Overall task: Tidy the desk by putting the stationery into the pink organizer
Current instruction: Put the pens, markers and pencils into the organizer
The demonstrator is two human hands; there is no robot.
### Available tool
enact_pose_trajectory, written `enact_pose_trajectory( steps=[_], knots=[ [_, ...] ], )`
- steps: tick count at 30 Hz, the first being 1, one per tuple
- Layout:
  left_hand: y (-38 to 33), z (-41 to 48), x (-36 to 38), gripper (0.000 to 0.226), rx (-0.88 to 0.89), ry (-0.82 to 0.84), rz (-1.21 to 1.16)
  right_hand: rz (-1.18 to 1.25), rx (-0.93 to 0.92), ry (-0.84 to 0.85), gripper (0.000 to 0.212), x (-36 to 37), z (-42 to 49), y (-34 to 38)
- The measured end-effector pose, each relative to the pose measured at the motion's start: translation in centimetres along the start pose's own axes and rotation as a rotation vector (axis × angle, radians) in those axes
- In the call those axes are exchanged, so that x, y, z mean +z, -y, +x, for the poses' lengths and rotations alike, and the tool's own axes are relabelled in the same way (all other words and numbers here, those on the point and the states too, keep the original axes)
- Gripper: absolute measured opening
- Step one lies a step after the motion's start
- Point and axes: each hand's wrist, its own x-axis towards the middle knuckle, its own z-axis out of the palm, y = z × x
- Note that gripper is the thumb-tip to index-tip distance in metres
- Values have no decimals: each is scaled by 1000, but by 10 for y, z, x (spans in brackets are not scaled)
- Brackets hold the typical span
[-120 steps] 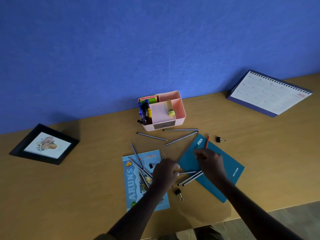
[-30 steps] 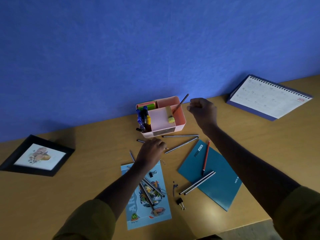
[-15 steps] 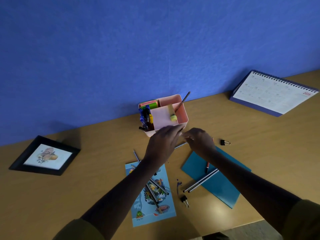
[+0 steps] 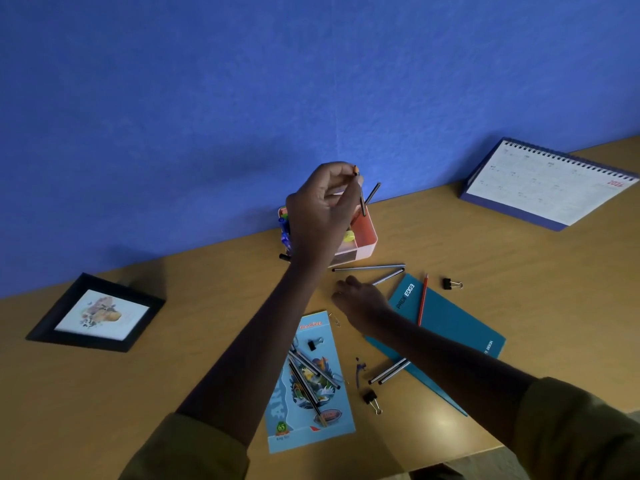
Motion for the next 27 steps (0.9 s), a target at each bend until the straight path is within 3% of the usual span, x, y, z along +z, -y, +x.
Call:
enact_pose_trajectory(
  steps=[10, 14, 27],
  knots=[
    [58, 12, 36, 17, -197, 70, 305, -25, 7, 65, 30, -12, 1, 6],
    [76, 16, 39, 25, -197, 60, 470, -17, 10, 55, 32, -15, -1, 6],
    [92, 17, 43, 18, -281, 119, 659, 24, -5, 6, 33, -13, -3, 0]
  ],
)
